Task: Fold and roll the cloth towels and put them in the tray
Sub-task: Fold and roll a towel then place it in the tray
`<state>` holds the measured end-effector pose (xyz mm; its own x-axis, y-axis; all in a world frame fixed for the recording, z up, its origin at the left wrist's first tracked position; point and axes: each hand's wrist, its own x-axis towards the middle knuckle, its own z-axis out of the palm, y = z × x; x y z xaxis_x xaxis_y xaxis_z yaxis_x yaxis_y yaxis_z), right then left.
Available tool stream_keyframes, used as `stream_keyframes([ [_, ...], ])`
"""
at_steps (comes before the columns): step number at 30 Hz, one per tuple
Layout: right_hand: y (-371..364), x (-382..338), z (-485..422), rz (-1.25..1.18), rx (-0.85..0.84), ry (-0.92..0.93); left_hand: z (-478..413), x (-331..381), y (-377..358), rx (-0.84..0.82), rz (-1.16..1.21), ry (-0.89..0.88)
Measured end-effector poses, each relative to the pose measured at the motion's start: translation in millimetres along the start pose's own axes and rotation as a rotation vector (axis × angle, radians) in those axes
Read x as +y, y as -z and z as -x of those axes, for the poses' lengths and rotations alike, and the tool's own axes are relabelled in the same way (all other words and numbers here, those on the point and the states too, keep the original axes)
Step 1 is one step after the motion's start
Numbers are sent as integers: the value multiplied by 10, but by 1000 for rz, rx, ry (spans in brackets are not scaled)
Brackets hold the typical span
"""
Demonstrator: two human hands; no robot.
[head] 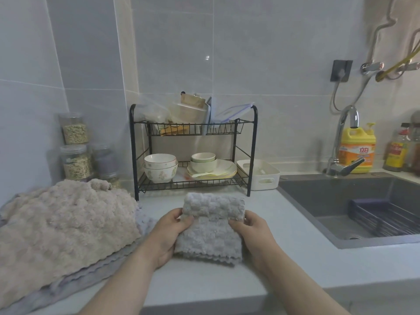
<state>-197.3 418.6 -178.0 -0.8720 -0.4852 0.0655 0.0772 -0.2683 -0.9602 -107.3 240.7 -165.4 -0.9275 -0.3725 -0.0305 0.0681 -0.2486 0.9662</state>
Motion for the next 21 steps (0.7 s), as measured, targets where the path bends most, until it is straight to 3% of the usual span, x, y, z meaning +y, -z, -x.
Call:
stream_keyframes([
  [3,15,-24,3,28,39,39,22,-6,-5,-68,-49,-10],
  [9,-2,-35,40,199,2,47,17,-50,6,50,-54,-87],
  [14,-3,-69,58,23,-7,16,46,-18,10,35,-6,-77],
  [21,39,-77,46,3,-22,25,48,41,48,33,129,-4],
])
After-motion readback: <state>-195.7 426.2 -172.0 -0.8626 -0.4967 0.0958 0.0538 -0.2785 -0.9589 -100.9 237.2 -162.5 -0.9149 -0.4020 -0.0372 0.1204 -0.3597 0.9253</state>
